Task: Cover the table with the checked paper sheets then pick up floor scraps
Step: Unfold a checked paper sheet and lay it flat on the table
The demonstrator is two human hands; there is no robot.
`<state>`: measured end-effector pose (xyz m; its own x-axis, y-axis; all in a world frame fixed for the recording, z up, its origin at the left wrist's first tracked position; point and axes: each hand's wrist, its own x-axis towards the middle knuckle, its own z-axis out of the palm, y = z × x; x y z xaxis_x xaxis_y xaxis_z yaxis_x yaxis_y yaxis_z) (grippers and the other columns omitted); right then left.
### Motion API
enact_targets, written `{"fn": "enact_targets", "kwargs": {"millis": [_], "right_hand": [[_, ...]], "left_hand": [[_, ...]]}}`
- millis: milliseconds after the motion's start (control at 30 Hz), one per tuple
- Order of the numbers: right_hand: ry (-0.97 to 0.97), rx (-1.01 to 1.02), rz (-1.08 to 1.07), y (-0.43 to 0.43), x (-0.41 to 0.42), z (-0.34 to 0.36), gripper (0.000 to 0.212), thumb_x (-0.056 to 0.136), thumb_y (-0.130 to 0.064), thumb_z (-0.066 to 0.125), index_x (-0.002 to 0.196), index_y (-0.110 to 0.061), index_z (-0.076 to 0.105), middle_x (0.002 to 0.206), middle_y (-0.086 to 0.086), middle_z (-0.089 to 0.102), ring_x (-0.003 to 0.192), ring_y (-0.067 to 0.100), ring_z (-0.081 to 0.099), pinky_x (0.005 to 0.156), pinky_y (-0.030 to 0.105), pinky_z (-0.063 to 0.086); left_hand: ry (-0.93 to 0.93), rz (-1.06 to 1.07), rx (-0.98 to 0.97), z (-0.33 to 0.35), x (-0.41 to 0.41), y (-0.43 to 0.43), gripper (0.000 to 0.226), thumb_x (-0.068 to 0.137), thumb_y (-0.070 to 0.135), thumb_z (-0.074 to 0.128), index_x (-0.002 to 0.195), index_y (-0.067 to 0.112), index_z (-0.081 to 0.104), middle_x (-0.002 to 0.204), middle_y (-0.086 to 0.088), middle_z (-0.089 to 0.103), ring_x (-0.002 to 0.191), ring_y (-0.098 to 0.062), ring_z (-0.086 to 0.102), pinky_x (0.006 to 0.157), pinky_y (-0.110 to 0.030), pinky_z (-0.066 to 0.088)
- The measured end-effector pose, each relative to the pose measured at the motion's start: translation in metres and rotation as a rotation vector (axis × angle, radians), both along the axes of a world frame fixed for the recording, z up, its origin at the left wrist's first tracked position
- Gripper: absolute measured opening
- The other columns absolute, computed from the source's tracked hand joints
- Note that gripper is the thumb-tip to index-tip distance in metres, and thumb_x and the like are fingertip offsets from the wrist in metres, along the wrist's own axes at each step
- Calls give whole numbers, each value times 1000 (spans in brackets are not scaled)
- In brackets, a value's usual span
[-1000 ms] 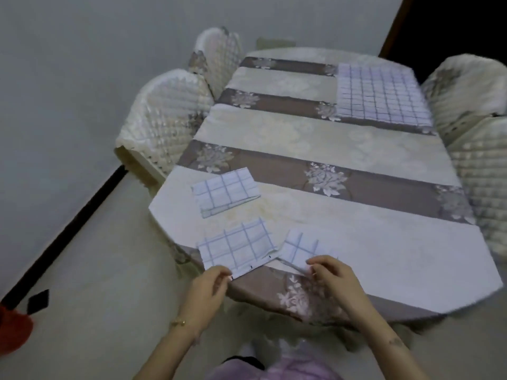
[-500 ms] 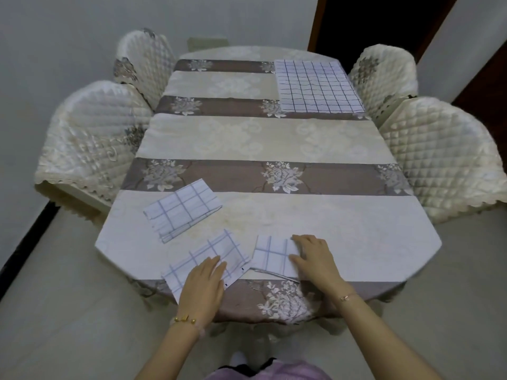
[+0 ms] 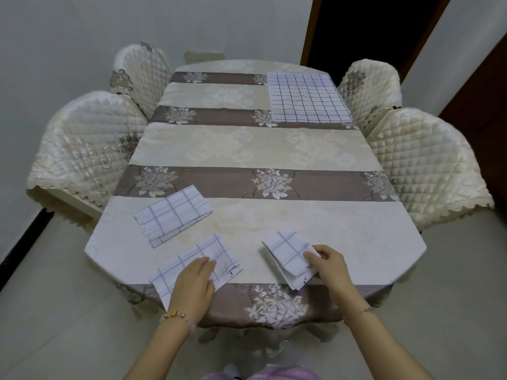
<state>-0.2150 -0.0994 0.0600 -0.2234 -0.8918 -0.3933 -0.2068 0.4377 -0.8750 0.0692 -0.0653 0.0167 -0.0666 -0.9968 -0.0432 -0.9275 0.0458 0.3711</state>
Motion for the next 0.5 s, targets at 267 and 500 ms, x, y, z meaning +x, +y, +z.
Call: {"fn": "enact_targets", "kwargs": {"millis": [267, 500], "right_hand": [[-193, -82, 18, 19, 19, 32, 13, 89, -9, 58, 99, -9, 66, 94, 9, 69, 83, 22, 65, 69, 33, 56], [-336, -38, 54, 20, 24, 44, 17, 92, -13, 54, 103, -15, 68, 102, 10, 71, 88, 24, 66, 72, 35, 55]], "left_hand": [[376, -153, -123, 80, -88, 2, 42, 95, 30, 43, 137, 25, 43, 144, 11, 40, 134, -6, 33, 111, -18, 24], [760, 128, -216, 89, -86, -1, 36, 92, 24, 54, 126, 30, 46, 132, 13, 44, 123, 1, 38, 108, -26, 31]]}}
